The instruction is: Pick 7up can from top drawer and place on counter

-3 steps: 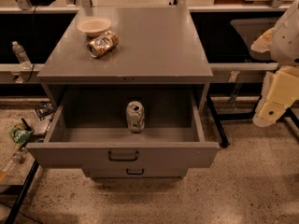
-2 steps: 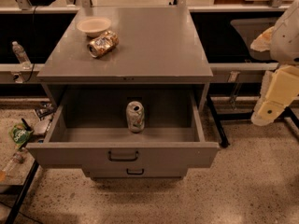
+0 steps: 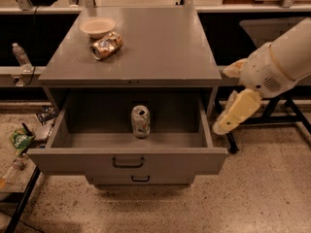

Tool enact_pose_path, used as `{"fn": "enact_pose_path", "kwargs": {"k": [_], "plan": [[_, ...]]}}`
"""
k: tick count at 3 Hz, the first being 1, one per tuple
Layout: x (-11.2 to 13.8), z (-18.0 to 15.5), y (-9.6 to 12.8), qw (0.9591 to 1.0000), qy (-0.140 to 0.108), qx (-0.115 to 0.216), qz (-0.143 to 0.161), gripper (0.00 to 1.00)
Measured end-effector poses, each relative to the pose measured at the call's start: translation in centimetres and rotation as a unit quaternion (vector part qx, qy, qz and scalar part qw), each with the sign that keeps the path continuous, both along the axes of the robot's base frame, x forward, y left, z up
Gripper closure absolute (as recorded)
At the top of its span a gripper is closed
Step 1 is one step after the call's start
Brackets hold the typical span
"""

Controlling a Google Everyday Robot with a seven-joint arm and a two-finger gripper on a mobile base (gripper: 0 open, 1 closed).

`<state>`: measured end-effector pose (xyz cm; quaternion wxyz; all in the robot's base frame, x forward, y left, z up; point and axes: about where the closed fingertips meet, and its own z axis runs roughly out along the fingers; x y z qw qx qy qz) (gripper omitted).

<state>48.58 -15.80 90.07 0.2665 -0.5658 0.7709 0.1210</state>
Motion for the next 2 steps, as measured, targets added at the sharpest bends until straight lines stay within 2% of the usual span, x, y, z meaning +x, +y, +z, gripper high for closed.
{"fn": "enact_pose_path", "kwargs": {"k": [1,2], "plan": [[3.7,-5.6,7.1,0.9892,-0.009,0.145,0.021,0.00],[6.5,-8.4,10.7,0.9777,-0.026,0.208,0.007,0.00]]}}
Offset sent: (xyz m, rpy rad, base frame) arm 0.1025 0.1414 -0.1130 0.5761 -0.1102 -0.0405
